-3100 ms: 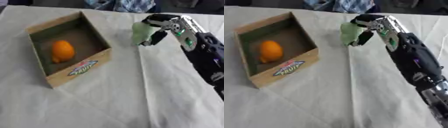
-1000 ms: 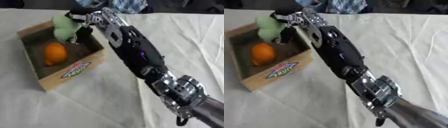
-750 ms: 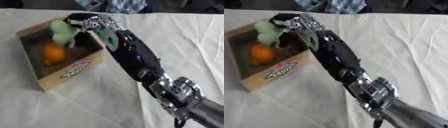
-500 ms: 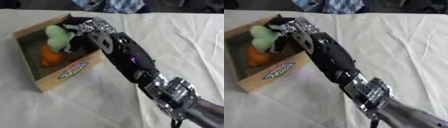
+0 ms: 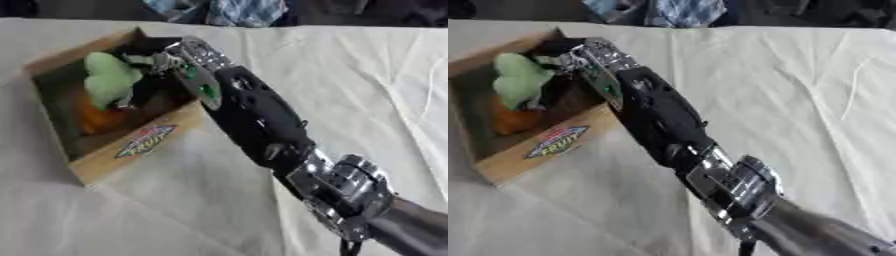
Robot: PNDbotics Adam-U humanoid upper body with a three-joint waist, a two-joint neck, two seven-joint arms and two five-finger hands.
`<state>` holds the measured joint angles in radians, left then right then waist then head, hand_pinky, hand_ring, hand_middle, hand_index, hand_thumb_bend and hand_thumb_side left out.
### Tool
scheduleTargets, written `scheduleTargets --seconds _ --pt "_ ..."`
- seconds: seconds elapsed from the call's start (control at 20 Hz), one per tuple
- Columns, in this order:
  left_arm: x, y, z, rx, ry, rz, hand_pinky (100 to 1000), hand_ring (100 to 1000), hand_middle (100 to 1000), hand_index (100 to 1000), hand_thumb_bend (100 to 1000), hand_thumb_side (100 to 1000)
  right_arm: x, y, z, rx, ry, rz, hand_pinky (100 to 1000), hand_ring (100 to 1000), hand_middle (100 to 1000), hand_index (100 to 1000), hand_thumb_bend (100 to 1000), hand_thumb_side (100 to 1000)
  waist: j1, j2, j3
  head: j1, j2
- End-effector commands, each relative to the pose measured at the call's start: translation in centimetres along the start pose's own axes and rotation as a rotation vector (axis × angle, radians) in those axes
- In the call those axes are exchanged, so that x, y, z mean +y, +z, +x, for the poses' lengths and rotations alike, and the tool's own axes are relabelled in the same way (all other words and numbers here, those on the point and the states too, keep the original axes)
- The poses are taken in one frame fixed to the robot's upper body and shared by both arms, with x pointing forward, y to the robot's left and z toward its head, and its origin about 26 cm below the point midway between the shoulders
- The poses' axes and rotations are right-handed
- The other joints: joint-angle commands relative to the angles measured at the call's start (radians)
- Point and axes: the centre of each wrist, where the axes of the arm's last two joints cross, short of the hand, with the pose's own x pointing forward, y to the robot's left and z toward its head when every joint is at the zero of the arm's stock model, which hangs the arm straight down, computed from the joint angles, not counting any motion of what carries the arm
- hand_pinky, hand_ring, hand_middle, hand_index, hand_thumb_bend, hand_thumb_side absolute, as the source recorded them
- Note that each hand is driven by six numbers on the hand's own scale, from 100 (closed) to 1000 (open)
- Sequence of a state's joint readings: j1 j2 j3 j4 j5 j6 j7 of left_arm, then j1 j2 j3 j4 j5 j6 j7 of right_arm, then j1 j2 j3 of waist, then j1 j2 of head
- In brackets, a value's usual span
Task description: Pick up objects on the table and place them in the box.
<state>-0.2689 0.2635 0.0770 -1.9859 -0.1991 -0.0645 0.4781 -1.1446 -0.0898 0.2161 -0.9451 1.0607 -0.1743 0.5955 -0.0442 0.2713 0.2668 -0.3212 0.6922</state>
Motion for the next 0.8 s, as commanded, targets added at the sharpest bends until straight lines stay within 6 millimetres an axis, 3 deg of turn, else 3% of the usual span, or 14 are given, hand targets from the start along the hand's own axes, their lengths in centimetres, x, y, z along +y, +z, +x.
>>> scheduleTargets --seconds 0.05,0.3,0.8 --pt "0.1 -0.5 0.5 -0.027 0.004 -0.006 624 804 1000 697 250 997 -2.2 0.7 0.1 0.0 0.054 -0.043 889 884 810 984 462 725 0.007 -0.02 0.0 0.004 -0.006" --pt "0.1 -0.4 0.5 -0.025 0.002 -0.008 624 804 1000 697 249 997 -2.9 1.1 -0.2 -0.005 0.07 -0.052 893 886 817 991 518 785 0.007 -0.021 -0.003 0.008 -0.004" --pt "0.3 -0.4 0.5 -0.026 -0.005 -0.009 624 804 1000 697 248 996 -5.5 3.4 -0.9 -0.022 0.056 -0.122 887 877 806 986 404 720 0.008 -0.025 -0.01 0.016 -0.005"
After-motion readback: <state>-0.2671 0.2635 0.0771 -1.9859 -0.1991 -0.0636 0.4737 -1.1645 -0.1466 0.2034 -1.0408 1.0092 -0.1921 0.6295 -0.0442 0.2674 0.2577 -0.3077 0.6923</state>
